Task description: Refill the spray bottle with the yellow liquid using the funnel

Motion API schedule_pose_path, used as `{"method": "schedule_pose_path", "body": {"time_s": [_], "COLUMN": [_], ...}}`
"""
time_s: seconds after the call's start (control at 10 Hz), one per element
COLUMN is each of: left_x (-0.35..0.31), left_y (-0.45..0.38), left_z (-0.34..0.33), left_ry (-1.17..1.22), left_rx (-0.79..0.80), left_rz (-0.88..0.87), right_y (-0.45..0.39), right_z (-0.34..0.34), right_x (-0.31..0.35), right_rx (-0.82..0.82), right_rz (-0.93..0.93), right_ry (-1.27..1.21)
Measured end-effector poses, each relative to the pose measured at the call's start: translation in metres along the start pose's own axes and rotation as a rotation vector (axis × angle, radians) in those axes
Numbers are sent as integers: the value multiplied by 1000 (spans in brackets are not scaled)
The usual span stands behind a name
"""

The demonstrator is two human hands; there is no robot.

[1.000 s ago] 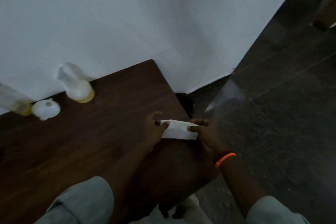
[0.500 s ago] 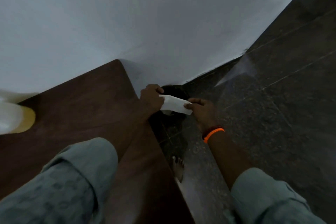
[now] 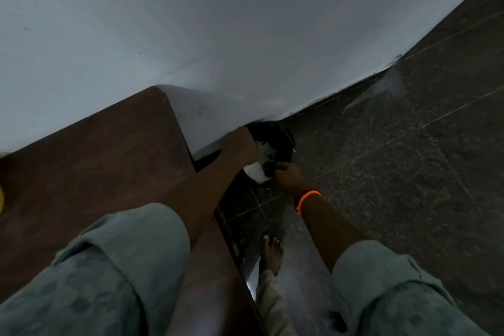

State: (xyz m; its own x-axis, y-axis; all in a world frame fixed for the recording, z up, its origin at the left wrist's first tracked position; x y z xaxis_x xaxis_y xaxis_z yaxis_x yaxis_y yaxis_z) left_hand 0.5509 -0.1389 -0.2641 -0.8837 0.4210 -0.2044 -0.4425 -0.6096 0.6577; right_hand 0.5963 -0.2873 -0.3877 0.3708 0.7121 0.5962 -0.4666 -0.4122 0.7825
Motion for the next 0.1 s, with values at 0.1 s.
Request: {"method": "schedule_pose_path", "body": {"time_s": [0.1], "left_x": [6], "left_y": [9], "left_z": [-9], "left_ry": [-62], "left_rx": [48], "left_rz": [-13], "right_y": [3], "right_z": [-3], "right_x": [-16], "right_rx": [-15], "right_rz": [-30], "right_ry": [27]}}
Point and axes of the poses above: each hand's wrist, its own y-axis away from the middle knuckle, its own z-axis out of the back of the hand, x = y × z, the point moved 7 cm from there along -y, towards the middle knuckle, and after that the axes turned 2 degrees about -y, right-handed, at the moved point
